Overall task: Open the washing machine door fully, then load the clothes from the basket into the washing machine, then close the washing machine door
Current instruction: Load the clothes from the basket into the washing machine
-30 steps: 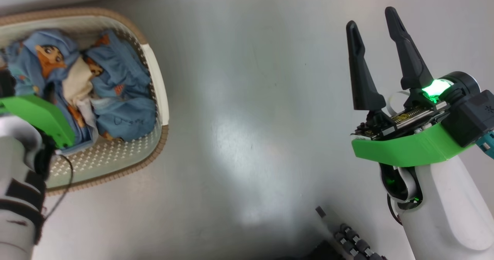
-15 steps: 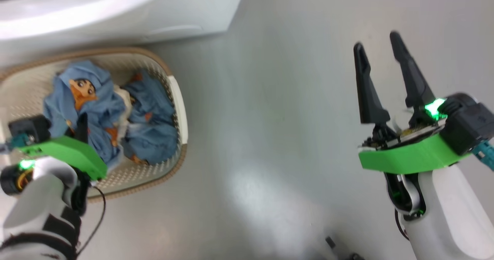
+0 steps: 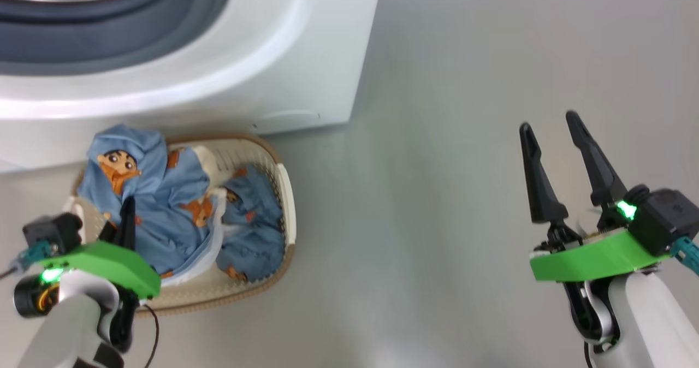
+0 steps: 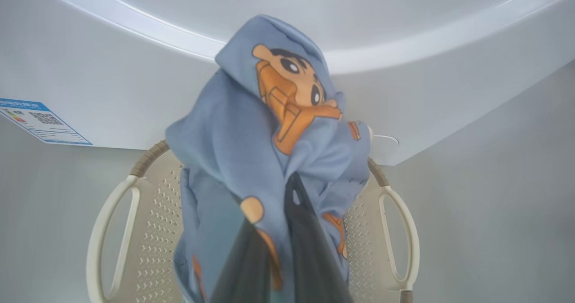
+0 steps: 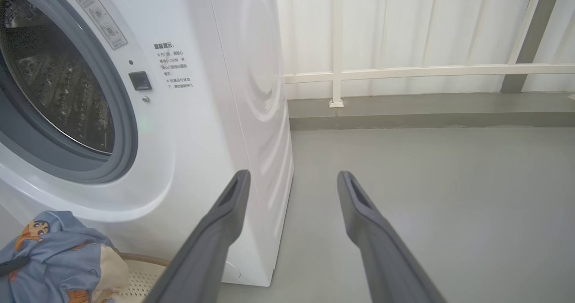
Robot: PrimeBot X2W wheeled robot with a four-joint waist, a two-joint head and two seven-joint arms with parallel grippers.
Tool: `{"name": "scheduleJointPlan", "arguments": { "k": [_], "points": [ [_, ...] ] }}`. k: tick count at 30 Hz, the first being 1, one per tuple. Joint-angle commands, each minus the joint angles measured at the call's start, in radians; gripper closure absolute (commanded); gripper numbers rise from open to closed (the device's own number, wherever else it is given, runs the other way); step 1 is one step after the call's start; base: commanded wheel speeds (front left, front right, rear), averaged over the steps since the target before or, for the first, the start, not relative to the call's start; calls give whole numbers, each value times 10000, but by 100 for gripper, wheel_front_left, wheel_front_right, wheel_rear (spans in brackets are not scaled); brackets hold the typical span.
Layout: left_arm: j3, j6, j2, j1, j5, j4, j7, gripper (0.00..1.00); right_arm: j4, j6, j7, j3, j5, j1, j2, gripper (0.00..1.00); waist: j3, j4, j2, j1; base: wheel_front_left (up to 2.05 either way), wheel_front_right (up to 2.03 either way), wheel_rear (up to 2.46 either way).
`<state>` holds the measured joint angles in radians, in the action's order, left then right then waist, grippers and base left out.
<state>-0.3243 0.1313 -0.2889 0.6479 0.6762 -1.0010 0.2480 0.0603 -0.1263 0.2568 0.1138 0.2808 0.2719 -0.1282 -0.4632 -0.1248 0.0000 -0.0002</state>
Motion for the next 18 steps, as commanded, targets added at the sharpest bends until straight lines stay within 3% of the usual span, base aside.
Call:
{"name": "scheduleJointPlan", "arguments": {
  "k": [1,18],
  "points": [
    [478,-6,-374,-351,-227,371,135,100,-180,-44,49,104,56,-312,-116,0,824,268,0,2,0,0,0],
    [2763,-6,507,-3207,-2530,3949,137,100,-42,-44,49,-309,182,-1801,-299,0,2686,542,0,2,0,0,0]
  ]
}}
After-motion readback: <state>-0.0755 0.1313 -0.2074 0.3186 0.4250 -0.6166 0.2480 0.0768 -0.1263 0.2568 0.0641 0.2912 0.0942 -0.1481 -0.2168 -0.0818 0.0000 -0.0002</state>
